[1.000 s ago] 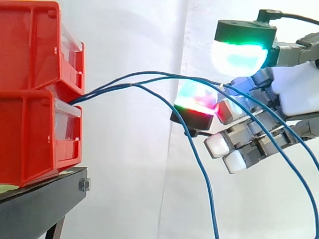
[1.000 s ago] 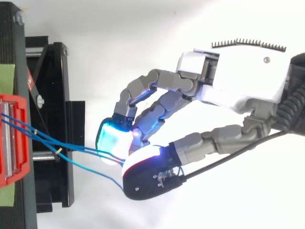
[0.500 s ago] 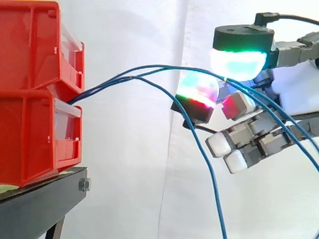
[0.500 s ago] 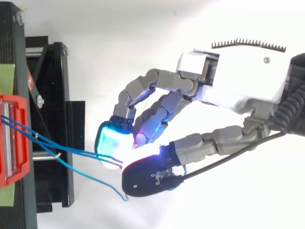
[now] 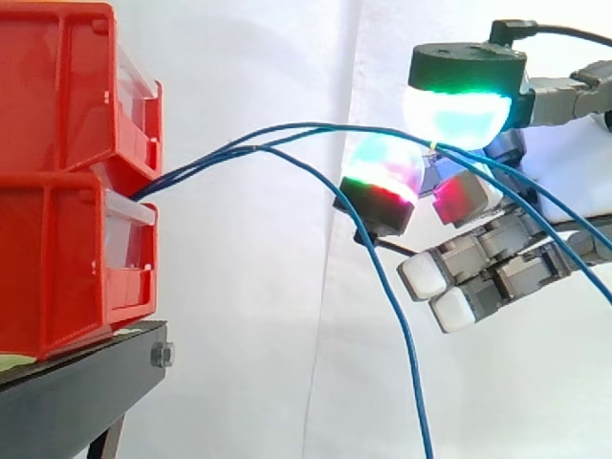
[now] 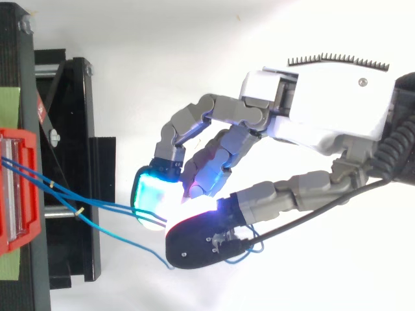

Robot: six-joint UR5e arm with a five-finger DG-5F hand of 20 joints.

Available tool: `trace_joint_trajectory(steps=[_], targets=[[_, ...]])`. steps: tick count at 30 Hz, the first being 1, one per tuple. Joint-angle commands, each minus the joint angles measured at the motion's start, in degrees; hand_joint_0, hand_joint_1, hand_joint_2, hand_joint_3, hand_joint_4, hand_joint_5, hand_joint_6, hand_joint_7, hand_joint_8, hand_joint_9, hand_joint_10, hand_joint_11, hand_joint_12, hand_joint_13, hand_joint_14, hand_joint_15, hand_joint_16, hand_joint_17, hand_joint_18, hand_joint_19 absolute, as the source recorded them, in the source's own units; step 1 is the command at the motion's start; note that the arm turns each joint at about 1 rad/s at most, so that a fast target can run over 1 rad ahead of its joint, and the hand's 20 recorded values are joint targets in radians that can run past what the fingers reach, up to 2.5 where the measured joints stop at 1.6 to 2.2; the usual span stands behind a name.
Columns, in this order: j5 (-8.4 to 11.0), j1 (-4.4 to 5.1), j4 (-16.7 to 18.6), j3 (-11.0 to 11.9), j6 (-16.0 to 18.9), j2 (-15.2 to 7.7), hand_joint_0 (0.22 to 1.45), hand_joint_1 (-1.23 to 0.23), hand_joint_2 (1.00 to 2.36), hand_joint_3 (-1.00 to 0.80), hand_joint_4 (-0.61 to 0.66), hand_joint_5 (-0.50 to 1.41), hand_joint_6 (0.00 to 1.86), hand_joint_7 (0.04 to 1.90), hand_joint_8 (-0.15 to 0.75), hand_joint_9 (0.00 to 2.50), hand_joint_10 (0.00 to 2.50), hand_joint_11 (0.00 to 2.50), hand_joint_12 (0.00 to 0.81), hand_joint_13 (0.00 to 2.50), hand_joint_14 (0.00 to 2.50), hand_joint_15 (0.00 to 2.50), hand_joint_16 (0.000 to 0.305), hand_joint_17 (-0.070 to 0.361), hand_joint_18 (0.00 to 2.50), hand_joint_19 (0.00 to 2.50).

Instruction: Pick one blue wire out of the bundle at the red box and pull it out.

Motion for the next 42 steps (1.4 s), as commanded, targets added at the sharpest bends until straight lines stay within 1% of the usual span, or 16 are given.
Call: trace_joint_trajectory(steps=[1,5,6,8,10,19,21,23,25,27,32,33,36,42], targets=[[0.00,-0.01,0.00,0.00,0.00,0.00,0.59,-0.73,1.01,-0.31,0.11,-0.12,0.89,0.89,0.245,1.21,0.03,0.80,0.360,0.83,0.02,0.53,0.058,0.130,0.53,0.62],[0.00,0.08,0.00,0.00,0.00,0.00,0.60,-0.77,1.01,-0.35,0.13,-0.11,0.89,0.92,0.248,1.23,0.03,0.83,0.358,0.84,0.02,0.53,0.056,0.127,0.54,0.60],[0.00,-0.01,0.00,0.00,0.00,0.08,0.61,-0.79,1.01,-0.36,0.11,-0.12,0.90,0.89,0.244,1.23,0.03,0.85,0.354,0.85,0.02,0.54,0.056,0.126,0.55,0.61],[0.00,-0.01,0.09,0.00,0.00,0.00,0.62,-0.81,1.01,-0.36,0.10,-0.12,0.90,0.88,0.246,1.22,0.03,0.86,0.354,0.85,0.02,0.54,0.056,0.127,0.56,0.61],[0.00,-0.01,0.26,0.00,0.00,0.00,0.65,-0.86,1.01,-0.39,0.08,-0.13,0.91,0.85,0.244,1.22,0.03,0.88,0.353,0.85,0.02,0.55,0.056,0.127,0.57,0.61],[0.00,-0.01,0.26,0.00,0.00,0.00,0.70,-0.93,1.00,-0.46,0.04,-0.15,0.94,0.77,0.235,1.18,0.03,0.92,0.349,0.87,0.03,0.55,0.056,0.126,0.60,0.59],[0.00,-0.01,0.26,0.00,0.00,0.00,0.70,-0.93,1.00,-0.47,0.05,-0.15,0.94,0.77,0.231,1.19,0.03,0.93,0.347,0.87,0.02,0.56,0.056,0.126,0.60,0.60],[0.00,-0.01,0.26,0.00,0.00,0.00,0.68,-0.92,1.00,-0.47,0.07,-0.15,0.94,0.76,0.235,1.20,0.03,0.93,0.347,0.86,0.02,0.55,0.056,0.126,0.60,0.60],[0.00,-0.01,0.26,0.00,0.00,0.00,0.64,-0.89,1.00,-0.50,0.09,-0.13,0.92,0.81,0.241,1.22,0.03,0.89,0.349,0.87,0.02,0.55,0.056,0.126,0.60,0.61],[-0.18,-0.01,0.26,0.00,0.00,0.00,0.63,-0.85,1.00,-0.50,0.10,-0.12,0.89,0.85,0.237,1.24,0.03,0.87,0.352,0.87,0.03,0.56,0.056,0.126,0.59,0.62],[-0.18,-0.01,0.26,0.00,0.00,0.00,0.60,-0.78,1.00,-0.50,0.11,-0.10,0.87,0.88,0.240,1.27,0.03,0.83,0.351,0.88,0.02,0.56,0.056,0.126,0.59,0.63],[-0.18,-0.01,0.26,0.00,0.00,0.00,0.59,-0.73,1.00,-0.48,0.10,-0.10,0.87,0.88,0.237,1.27,0.03,0.83,0.350,0.88,0.02,0.55,0.056,0.126,0.59,0.63],[-0.18,-0.01,0.26,0.00,0.00,0.00,0.58,-0.68,1.00,-0.46,0.11,-0.09,0.84,0.91,0.240,1.27,0.03,0.79,0.354,0.88,0.02,0.55,0.056,0.127,0.58,0.65],[-0.18,-0.01,0.26,0.00,0.00,0.00,0.55,-0.63,1.00,-0.46,0.12,-0.09,0.83,0.95,0.248,1.27,0.03,0.80,0.368,0.88,0.02,0.56,0.059,0.132,0.57,0.65]])
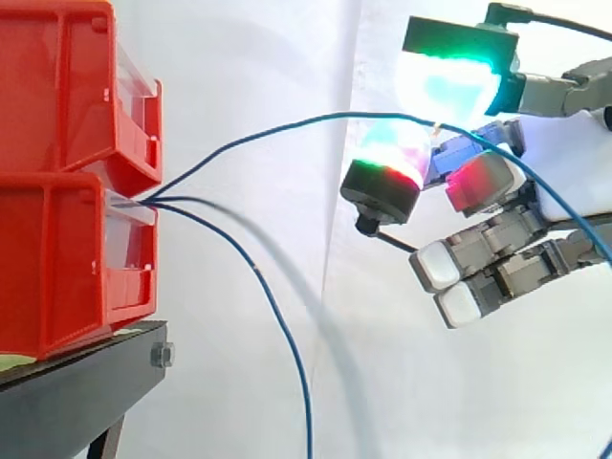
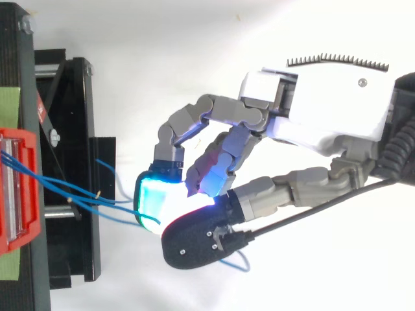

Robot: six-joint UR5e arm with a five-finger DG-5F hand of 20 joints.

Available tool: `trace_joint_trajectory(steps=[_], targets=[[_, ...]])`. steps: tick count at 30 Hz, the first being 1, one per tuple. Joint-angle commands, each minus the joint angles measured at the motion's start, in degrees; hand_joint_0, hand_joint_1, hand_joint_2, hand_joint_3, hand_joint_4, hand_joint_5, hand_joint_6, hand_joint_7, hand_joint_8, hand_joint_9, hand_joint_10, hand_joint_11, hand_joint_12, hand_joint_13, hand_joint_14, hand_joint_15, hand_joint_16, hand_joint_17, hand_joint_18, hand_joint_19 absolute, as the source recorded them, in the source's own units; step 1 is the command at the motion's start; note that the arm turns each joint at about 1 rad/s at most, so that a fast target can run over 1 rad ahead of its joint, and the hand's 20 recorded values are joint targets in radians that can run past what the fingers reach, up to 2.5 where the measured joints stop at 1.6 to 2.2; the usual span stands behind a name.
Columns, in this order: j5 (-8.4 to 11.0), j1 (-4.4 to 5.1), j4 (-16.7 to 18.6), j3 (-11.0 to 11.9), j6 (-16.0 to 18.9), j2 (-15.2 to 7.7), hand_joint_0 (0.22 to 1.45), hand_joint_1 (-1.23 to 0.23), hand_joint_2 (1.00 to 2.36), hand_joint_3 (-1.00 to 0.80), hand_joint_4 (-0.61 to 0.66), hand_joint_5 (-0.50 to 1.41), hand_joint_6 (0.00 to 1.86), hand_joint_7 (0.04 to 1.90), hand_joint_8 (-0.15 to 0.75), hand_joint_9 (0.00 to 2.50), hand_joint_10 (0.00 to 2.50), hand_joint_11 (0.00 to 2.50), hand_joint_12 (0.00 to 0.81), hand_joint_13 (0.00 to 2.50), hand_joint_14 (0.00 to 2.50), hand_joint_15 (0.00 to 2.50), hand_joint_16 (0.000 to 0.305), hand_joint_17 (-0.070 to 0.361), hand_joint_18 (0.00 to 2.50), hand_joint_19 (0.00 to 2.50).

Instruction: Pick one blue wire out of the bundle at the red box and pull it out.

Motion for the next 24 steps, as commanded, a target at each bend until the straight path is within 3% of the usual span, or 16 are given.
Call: trace_joint_trajectory(steps=[1,13,24], targets=[[0.00,-0.01,0.09,0.01,0.01,0.09,0.55,-0.63,1.00,-0.46,0.12,-0.09,0.83,0.94,0.252,1.27,0.03,0.80,0.369,0.88,0.02,0.56,0.059,0.133,0.57,0.66],[0.00,-0.01,0.09,0.01,0.71,0.00,0.56,-0.81,1.00,-0.50,0.14,-0.12,0.86,0.90,0.258,1.24,0.03,0.84,0.368,0.87,0.02,0.56,0.059,0.133,0.56,0.65],[0.00,0.08,0.00,0.01,0.71,0.00,0.62,-0.83,1.00,-0.44,0.11,-0.13,0.89,0.85,0.247,1.21,0.03,0.86,0.362,0.86,0.03,0.56,0.057,0.128,0.57,0.63]])
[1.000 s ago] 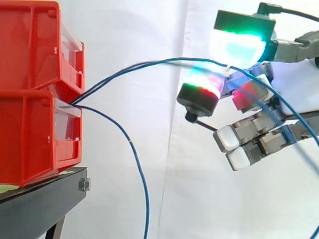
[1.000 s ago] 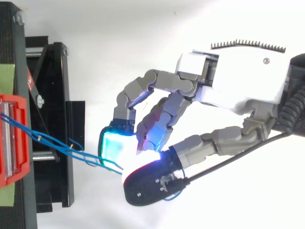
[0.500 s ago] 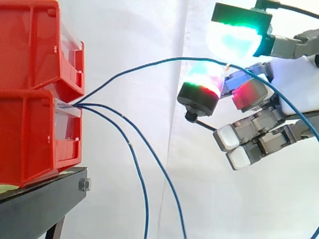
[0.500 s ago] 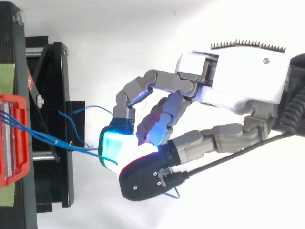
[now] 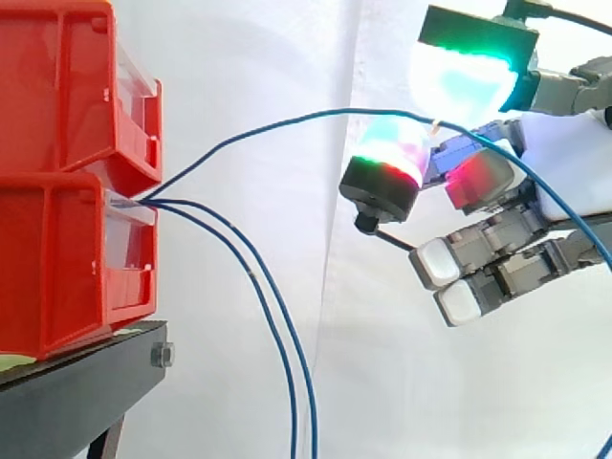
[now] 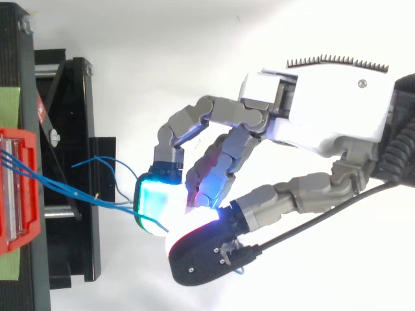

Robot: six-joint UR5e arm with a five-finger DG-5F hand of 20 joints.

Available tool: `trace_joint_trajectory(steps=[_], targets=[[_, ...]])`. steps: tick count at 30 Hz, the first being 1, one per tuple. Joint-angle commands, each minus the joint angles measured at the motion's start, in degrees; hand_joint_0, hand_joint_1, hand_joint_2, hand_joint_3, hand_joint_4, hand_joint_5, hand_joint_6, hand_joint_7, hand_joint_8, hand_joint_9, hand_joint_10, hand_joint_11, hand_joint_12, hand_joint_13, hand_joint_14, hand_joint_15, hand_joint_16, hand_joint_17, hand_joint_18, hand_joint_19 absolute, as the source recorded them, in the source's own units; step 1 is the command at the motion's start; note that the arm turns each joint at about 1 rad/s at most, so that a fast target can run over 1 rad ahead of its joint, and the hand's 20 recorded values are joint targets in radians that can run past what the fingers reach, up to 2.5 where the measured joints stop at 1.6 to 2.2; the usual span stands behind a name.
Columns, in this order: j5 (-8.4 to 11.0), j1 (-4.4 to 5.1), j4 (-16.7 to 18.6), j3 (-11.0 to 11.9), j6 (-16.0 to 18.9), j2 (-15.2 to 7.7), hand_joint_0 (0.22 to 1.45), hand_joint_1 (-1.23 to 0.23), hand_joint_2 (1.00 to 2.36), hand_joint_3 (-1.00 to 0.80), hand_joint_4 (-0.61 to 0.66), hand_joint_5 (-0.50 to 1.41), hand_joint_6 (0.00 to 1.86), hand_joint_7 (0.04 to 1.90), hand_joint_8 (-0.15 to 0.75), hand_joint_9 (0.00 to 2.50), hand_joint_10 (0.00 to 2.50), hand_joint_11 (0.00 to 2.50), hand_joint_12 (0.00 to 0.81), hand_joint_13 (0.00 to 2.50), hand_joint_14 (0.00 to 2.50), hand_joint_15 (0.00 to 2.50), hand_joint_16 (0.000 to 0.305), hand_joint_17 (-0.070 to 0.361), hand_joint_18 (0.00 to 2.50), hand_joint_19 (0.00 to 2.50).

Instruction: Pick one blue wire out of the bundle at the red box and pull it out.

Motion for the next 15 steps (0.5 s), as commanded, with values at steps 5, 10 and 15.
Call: trace_joint_trajectory(steps=[5,10,15], targets=[[0.00,0.00,-0.02,0.00,0.00,0.00,0.64,-0.84,1.01,-0.38,0.05,-0.14,0.90,0.84,0.242,1.19,0.03,0.88,0.357,0.85,0.02,0.56,0.057,0.128,0.57,0.61],[0.00,0.00,-0.02,-0.09,0.09,0.00,0.67,-0.86,1.02,-0.30,0.00,-0.15,0.93,0.85,0.244,1.17,0.03,0.89,0.356,0.85,0.02,0.56,0.057,0.127,0.58,0.61],[0.00,0.09,-0.02,0.00,0.35,0.00,0.67,-0.87,1.02,-0.25,-0.04,-0.16,0.94,0.86,0.240,1.16,0.03,0.89,0.355,0.85,0.02,0.56,0.056,0.127,0.58,0.61]])
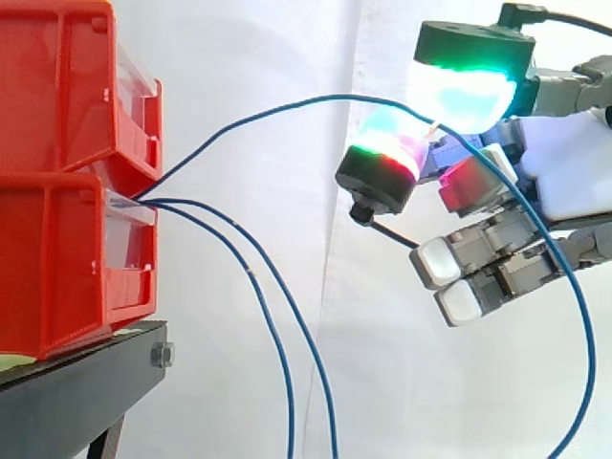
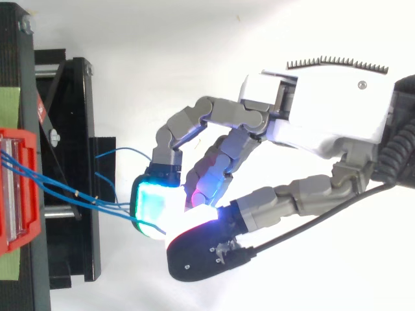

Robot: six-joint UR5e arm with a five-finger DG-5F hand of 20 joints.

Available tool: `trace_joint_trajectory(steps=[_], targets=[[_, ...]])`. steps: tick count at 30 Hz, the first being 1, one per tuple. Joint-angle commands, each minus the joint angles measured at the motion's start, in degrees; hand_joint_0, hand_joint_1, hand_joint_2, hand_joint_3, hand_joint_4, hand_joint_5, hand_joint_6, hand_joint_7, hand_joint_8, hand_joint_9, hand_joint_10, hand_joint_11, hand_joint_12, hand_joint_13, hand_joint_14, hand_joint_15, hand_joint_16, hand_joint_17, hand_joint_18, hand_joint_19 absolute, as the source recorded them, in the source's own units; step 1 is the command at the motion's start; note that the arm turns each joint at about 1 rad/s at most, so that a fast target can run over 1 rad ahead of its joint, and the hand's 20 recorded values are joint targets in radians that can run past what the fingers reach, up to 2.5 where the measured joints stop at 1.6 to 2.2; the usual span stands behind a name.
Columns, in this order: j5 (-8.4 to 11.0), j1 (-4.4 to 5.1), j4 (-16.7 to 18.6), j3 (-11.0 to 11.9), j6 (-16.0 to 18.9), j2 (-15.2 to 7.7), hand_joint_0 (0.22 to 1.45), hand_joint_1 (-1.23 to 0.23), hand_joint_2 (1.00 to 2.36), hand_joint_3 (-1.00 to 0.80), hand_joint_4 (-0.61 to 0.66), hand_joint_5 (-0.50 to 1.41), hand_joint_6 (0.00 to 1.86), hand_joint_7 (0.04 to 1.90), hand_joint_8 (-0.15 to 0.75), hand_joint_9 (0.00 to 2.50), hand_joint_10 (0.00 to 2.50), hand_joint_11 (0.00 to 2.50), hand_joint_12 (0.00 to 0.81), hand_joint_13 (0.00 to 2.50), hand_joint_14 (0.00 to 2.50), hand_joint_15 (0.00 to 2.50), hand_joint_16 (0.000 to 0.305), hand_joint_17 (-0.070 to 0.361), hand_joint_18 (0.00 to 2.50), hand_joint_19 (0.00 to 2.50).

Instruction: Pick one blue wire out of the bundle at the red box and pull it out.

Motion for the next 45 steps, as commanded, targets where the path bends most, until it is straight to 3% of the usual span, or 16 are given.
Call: trace_joint_trajectory(steps=[1,10,17,19,21,31,35,38,45], targets=[[0.00,0.01,0.00,0.00,0.16,0.00,0.67,-0.87,1.02,-0.25,-0.03,-0.16,0.94,0.85,0.238,1.16,0.03,0.89,0.355,0.85,0.03,0.56,0.057,0.127,0.58,0.61],[0.00,0.10,0.00,0.00,0.16,0.00,0.64,-0.84,1.02,-0.22,-0.02,-0.15,0.94,0.86,0.240,1.20,0.03,0.88,0.357,0.85,0.02,0.56,0.057,0.128,0.57,0.63],[0.00,0.10,0.00,0.00,0.51,0.00,0.62,-0.84,1.01,-0.12,-0.09,-0.12,0.93,0.89,0.253,1.25,0.03,0.83,0.379,0.88,0.02,0.54,0.063,0.142,0.61,0.61],[0.00,0.19,0.00,-0.08,0.60,0.00,0.61,-0.83,1.01,-0.17,-0.03,-0.12,0.93,0.85,0.255,1.26,0.03,0.82,0.387,0.89,0.02,0.54,0.065,0.146,0.62,0.62],[0.00,0.28,0.00,0.00,0.78,0.00,0.57,-0.72,1.01,-0.28,0.08,-0.12,0.88,0.82,0.248,1.22,0.03,0.82,0.376,0.86,0.02,0.56,0.062,0.138,0.57,0.64],[0.09,0.45,-0.18,0.00,2.53,0.00,0.52,-0.61,1.00,-0.45,0.13,-0.09,0.77,0.92,0.253,1.22,0.03,0.77,0.385,0.85,0.02,0.56,0.063,0.141,0.55,0.66],[0.09,0.63,-0.18,0.00,4.82,0.00,0.49,-0.65,1.00,-0.50,0.14,-0.09,0.75,0.94,0.265,1.20,0.03,0.77,0.398,0.84,0.02,0.55,0.066,0.148,0.54,0.63],[0.09,0.80,-0.18,0.00,5.79,0.00,0.50,-0.79,1.00,-0.50,0.14,-0.10,0.77,0.92,0.258,1.15,0.03,0.78,0.388,0.73,0.02,0.52,0.064,0.144,0.44,0.59],[0.09,0.80,-0.18,0.00,6.23,0.00,0.54,-0.90,1.00,-0.50,0.15,-0.11,0.78,0.89,0.238,1.06,0.03,0.77,0.381,0.57,0.02,0.44,0.062,0.139,0.34,0.50]])
